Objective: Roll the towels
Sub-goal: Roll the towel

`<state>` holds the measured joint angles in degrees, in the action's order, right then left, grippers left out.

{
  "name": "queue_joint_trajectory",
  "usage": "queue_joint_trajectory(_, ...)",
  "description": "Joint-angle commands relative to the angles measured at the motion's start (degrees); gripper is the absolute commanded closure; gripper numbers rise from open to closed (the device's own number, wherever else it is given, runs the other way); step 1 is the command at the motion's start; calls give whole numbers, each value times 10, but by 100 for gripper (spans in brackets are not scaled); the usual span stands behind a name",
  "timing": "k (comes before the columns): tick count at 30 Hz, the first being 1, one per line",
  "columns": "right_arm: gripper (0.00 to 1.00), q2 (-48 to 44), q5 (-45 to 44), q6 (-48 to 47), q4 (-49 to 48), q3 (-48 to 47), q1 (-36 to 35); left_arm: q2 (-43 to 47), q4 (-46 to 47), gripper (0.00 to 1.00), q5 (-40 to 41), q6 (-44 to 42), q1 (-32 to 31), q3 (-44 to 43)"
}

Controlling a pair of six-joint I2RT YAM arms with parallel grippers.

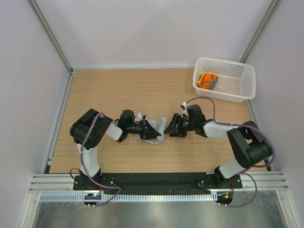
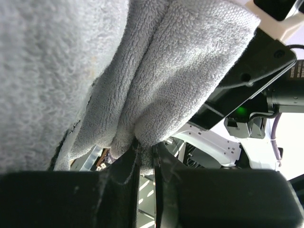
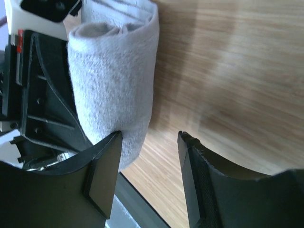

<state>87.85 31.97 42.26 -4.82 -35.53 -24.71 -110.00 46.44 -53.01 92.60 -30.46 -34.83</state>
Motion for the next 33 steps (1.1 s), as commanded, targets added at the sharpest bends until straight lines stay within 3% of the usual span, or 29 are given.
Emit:
queue_joint_trajectory(1, 42, 20, -9, 39, -121, 3, -3, -13, 30, 100, -17, 12, 3, 13)
queue_joint_trajectory(10, 40, 62, -4, 63, -192, -2, -17, -39, 30, 100, -15, 13, 14, 37)
queue_joint_trajectory(17, 40, 29, 11, 79, -284, 55, -24, -62, 29, 100, -10, 13, 28, 49)
queue_joint_trajectory(25, 38, 14, 7, 87, -321, 81, -24, -78, 22, 100, -12, 16, 41, 51)
queue_joint_trajectory(28, 38, 17, 14, 114, -385, 93, -24, -80, 21, 100, -17, 14, 43, 50)
queue_joint_trajectory(33, 37, 34, 12, 103, -357, 67, -31, -80, -9, 100, -26, -8, 44, 42)
